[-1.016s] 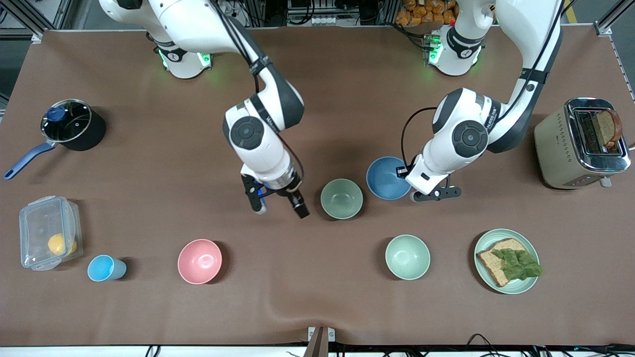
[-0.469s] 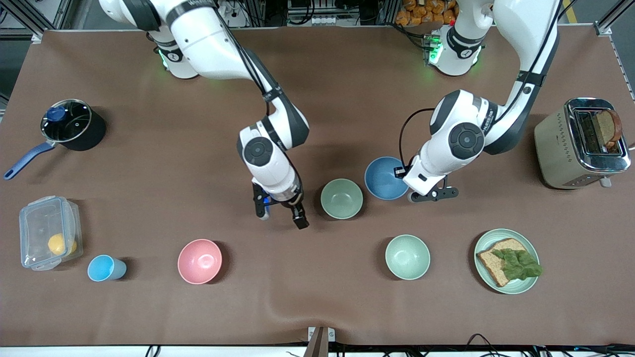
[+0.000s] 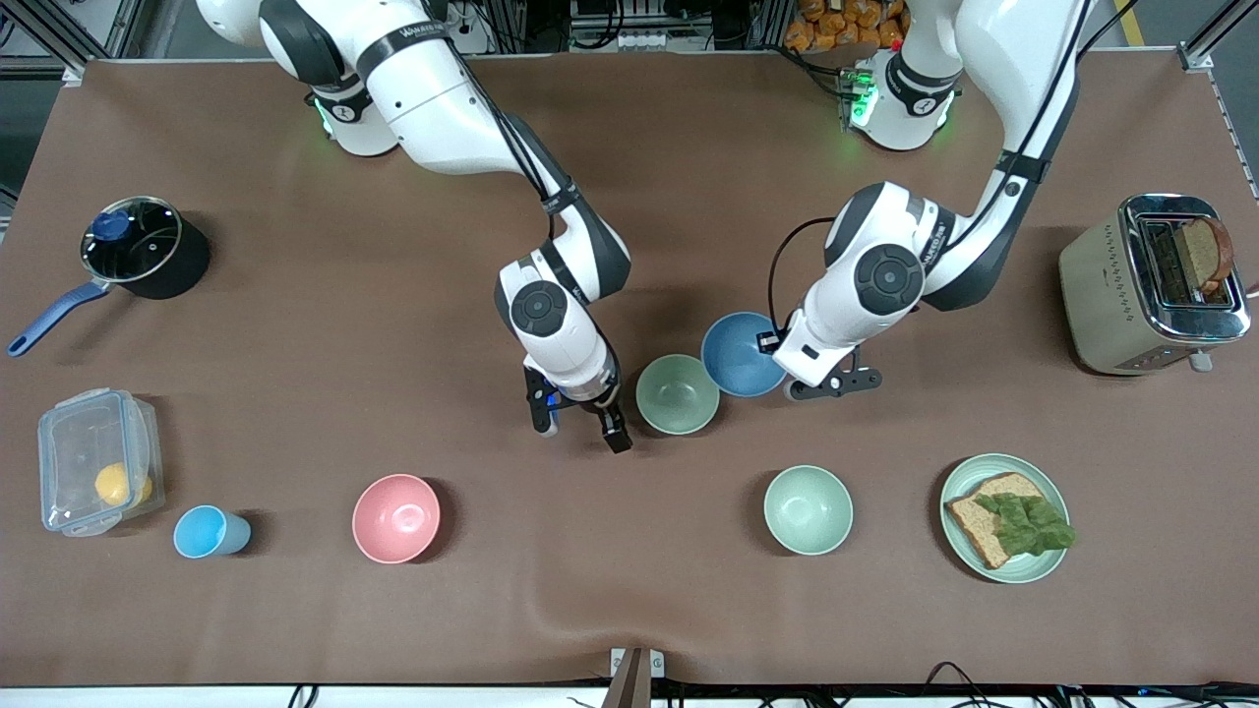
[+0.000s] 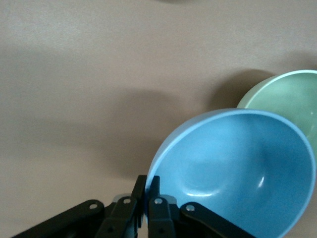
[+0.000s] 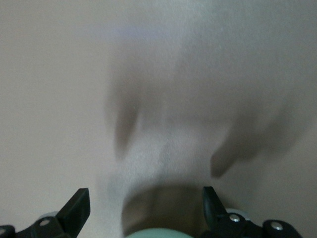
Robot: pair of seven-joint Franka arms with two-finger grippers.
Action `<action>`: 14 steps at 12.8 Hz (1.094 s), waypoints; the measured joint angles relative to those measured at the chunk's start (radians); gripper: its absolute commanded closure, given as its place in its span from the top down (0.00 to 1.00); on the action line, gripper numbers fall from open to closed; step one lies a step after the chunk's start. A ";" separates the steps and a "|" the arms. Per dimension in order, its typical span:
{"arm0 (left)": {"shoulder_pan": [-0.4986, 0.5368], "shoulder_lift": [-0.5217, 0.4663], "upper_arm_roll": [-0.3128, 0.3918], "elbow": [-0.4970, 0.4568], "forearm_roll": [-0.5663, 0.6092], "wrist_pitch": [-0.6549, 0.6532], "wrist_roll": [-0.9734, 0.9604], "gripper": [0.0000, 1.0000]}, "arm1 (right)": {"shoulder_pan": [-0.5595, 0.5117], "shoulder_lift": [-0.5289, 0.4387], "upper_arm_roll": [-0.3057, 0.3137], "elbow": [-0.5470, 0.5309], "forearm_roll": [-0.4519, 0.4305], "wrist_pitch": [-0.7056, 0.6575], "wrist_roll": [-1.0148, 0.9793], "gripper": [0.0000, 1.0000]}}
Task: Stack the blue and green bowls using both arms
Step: 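Move the blue bowl over the green bowl with the left gripper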
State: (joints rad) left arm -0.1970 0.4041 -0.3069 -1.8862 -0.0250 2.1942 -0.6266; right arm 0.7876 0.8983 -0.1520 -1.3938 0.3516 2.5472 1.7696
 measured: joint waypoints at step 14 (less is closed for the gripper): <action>-0.080 0.106 -0.001 0.100 -0.045 0.107 -0.027 0.00 | -0.021 0.000 0.000 0.010 0.002 -0.004 0.097 1.00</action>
State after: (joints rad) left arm -0.2771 0.5099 -0.3075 -1.7863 -0.0696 2.3011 -0.6535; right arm 0.7667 0.8983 -0.1516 -1.3835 0.3533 2.5431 1.8663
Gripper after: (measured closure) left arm 0.947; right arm 0.000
